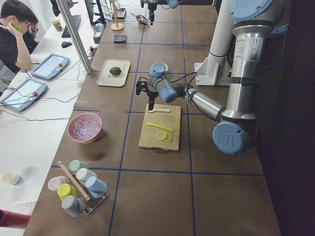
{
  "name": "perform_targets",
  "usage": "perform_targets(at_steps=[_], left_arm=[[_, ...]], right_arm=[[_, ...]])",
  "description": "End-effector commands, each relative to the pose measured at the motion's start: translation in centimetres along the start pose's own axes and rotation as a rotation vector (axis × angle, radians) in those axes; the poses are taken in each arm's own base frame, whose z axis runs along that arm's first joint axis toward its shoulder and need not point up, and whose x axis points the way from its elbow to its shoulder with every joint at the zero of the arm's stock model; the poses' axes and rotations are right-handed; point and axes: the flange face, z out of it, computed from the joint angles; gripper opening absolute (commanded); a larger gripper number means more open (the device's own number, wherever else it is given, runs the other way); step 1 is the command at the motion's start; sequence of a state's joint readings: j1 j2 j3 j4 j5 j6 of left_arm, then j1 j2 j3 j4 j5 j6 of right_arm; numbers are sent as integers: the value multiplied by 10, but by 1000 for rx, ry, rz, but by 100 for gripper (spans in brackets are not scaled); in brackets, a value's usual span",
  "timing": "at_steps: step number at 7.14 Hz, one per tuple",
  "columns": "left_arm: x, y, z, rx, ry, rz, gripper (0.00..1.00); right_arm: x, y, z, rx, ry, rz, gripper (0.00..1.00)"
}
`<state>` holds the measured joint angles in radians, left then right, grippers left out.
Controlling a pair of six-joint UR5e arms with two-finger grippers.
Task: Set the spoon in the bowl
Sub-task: 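Release the bowl and withdraw the right gripper while the left gripper reaches toward the spoon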
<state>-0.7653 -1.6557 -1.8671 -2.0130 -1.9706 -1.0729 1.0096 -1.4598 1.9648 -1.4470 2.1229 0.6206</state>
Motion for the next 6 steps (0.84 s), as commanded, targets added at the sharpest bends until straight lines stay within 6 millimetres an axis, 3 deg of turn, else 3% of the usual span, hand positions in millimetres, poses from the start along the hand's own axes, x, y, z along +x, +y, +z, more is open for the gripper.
perform_targets(at_steps=[1, 4, 6], left_arm=[[7, 9, 37, -20, -31, 9, 94], [4, 14, 37, -29, -34, 7, 90], [12, 29, 46, -55, -34, 26, 89]], right_arm=[[11, 2, 2, -1, -2, 1, 100], [13, 1, 8, -8, 3, 10, 100], [15, 0, 11, -13, 7, 14, 100]])
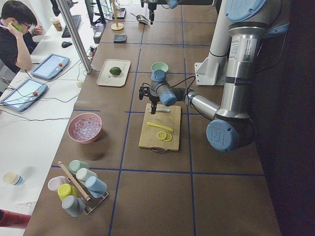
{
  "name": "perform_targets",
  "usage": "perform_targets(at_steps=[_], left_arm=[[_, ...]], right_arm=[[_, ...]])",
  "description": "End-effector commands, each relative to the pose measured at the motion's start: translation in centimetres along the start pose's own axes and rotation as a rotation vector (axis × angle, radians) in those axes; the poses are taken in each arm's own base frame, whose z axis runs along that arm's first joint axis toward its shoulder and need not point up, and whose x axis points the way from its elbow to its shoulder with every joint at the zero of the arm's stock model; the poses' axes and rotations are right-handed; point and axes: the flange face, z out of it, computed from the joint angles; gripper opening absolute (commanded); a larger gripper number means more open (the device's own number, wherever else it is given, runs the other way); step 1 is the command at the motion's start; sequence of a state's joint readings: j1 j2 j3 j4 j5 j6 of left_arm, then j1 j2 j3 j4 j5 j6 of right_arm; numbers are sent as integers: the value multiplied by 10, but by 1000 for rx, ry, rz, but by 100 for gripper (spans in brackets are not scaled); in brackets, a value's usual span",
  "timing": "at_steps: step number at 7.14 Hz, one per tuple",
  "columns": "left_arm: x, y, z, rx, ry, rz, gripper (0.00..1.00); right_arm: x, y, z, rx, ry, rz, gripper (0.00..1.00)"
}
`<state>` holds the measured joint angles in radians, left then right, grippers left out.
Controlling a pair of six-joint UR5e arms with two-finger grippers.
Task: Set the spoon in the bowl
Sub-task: 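Lower the left gripper onto the white spoon and grasp its handle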
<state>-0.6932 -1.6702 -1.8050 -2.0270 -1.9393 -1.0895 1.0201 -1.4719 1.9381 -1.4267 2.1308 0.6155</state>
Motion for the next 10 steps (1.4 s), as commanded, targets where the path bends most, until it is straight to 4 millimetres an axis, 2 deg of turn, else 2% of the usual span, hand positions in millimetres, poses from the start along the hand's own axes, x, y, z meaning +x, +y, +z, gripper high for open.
perform_targets(at_steps=[1, 6, 10], left_arm=[[7, 12, 8, -22, 0, 17, 89], [-4, 19, 13, -36, -16, 12, 74], [1, 20, 8, -36, -6, 16, 72]], right_arm=[[2, -1, 3, -5, 4, 0, 100], [-1, -3, 1, 0, 0, 1, 100], [0, -4, 0, 2, 1, 0, 100]])
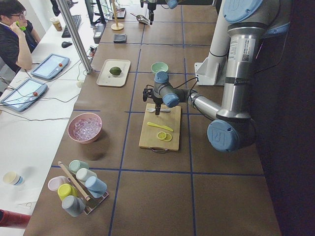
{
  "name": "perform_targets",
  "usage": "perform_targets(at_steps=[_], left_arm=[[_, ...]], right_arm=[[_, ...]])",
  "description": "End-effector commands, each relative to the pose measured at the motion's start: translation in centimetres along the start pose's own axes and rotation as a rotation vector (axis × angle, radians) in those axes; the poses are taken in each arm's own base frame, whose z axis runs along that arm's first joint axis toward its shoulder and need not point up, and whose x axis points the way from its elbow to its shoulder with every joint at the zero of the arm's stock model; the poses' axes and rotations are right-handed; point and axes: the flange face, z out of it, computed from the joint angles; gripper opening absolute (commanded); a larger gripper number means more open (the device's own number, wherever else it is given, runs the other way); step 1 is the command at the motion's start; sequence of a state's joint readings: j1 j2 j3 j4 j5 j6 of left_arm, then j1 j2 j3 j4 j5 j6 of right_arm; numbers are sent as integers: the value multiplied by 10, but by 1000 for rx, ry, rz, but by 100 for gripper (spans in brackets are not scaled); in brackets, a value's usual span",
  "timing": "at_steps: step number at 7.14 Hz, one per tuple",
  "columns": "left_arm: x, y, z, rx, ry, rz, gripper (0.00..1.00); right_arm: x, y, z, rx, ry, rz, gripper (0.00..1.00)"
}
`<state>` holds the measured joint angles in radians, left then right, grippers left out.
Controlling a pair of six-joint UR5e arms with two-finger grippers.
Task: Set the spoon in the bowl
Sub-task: 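Lower the left gripper onto the white spoon and grasp its handle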
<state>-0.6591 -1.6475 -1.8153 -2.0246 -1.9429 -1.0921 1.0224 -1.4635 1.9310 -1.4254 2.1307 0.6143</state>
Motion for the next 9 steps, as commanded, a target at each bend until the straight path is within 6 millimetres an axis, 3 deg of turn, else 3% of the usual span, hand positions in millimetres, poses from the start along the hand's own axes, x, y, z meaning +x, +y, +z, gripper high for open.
perform_targets(at_steps=[1, 3, 5, 7, 9], left_arm=[[1, 1, 0, -3, 0, 1, 72], [2, 3, 3, -6, -1, 5, 72], [3, 4, 3, -8, -1, 4, 64], [4, 5, 4, -10, -1, 7, 50], [5, 7, 4, -9, -1, 12, 28]], right_arm=[[1, 0, 0, -1, 1, 1, 100], [1, 0, 0, -1, 1, 4, 100], [1, 0, 0, 0, 1, 5, 100], [5, -1, -1, 2, 4, 11, 100], [6, 0, -2, 1, 4, 11, 100]])
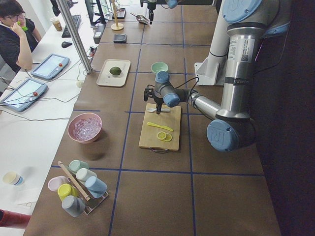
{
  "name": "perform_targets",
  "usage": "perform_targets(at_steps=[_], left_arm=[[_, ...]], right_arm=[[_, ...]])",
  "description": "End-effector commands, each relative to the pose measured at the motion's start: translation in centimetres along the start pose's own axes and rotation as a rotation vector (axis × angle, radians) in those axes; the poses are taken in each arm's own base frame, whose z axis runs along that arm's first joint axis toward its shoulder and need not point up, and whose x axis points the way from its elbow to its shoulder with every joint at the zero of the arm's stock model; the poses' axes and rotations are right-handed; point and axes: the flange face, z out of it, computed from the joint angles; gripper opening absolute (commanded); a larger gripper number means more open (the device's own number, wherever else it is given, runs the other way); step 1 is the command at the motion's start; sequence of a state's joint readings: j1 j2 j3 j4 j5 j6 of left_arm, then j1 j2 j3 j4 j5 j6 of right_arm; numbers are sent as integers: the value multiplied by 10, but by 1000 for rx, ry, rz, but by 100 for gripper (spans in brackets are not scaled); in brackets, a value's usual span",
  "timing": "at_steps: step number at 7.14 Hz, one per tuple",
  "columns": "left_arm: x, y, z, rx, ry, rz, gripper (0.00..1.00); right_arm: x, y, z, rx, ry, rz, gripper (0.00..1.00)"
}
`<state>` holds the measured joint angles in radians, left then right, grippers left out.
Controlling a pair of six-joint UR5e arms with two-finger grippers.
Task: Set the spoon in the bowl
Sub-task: 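Carry the white spoon with the left gripper over the green bowl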
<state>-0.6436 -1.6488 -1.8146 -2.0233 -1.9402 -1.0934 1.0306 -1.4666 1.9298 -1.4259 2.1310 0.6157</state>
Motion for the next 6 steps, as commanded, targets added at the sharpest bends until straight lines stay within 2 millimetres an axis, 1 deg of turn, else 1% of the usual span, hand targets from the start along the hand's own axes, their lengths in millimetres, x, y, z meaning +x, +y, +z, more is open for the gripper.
perform_targets(at_steps=[1, 2, 3, 4, 5, 6], left_arm=[[0, 1, 0, 2, -2, 3, 16], [-3, 3, 1, 0, -7, 1, 8], [-5, 4, 0, -2, -6, 1, 6], [1, 4, -13, 7, 13, 5, 2], [11, 5, -38, 0, 9, 0, 1], [31, 12, -74, -32, -25, -14, 1]], right_arm=[[1, 0, 0, 0, 2, 2, 100], [1, 0, 0, 0, 2, 2, 100], [1, 0, -1, 2, -1, 3, 100], [2, 0, -2, 3, 0, 4, 100], [1, -1, -2, 4, -1, 4, 100], [1, -1, -2, 4, -1, 4, 100]])
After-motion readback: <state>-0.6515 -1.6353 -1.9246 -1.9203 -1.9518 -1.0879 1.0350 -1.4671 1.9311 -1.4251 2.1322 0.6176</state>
